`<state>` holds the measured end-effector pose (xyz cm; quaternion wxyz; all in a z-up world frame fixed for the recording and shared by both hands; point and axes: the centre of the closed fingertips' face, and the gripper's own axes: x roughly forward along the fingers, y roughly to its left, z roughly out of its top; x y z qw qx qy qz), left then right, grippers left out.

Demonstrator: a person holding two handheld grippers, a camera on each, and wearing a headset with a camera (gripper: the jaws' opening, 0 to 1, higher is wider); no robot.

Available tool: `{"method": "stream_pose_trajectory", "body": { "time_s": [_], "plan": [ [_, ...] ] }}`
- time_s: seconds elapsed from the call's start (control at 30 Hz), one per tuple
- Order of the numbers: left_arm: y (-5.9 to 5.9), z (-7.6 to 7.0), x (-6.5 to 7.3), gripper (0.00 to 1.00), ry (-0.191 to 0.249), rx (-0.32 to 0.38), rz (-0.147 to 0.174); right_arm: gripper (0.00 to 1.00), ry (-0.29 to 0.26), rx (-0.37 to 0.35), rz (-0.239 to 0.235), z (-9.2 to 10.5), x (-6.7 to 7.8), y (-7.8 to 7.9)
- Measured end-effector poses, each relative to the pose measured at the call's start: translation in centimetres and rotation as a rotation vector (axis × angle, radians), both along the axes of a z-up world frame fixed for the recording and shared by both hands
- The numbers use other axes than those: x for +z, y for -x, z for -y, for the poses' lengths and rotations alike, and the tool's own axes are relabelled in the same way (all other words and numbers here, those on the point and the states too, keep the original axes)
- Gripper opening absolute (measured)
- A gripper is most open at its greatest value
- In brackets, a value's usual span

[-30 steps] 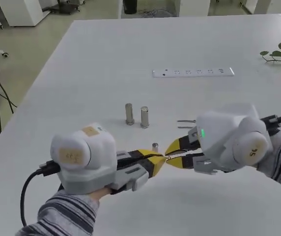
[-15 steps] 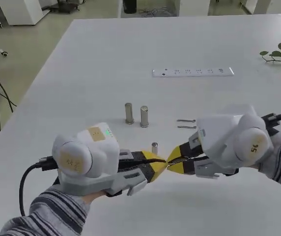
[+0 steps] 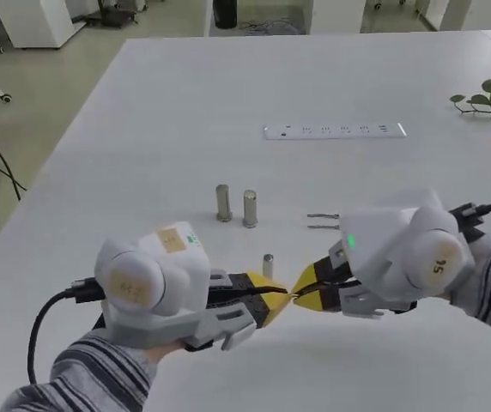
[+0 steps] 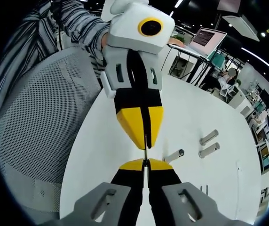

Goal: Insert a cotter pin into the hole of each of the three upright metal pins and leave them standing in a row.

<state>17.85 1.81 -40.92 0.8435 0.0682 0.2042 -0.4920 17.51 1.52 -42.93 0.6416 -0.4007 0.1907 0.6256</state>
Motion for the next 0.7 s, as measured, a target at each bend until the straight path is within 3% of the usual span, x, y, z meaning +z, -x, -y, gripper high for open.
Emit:
{"method": "stream_pose_trajectory", "body": {
  "time_s": [0.07,0.2,0.37,0.7],
  "plan": [
    [-0.3,-0.2,-0.1,0.02,-0.006,0.024,0.005,0.0,0.003,-0.009,0.0,0.1,0.0,-0.1],
    [-0.8,-0.5,-0.2,0.15,-0.021,0.051,0.025,0.0,0.022,-0.049,0.013,0.6,-0.2,-0.8],
    [-1.5,-1.0,-0.6,0.2,-0.04,0.102,0.04,0.0,0.066,-0.119,0.026,1.5,-0.9,-2.1],
    [-3.2,-2.1,-2.3,0.26,-0.069,0.216,0.047,0.0,0.085,-0.203,0.01,1.8,-1.7,-3.7]
  ]
}}
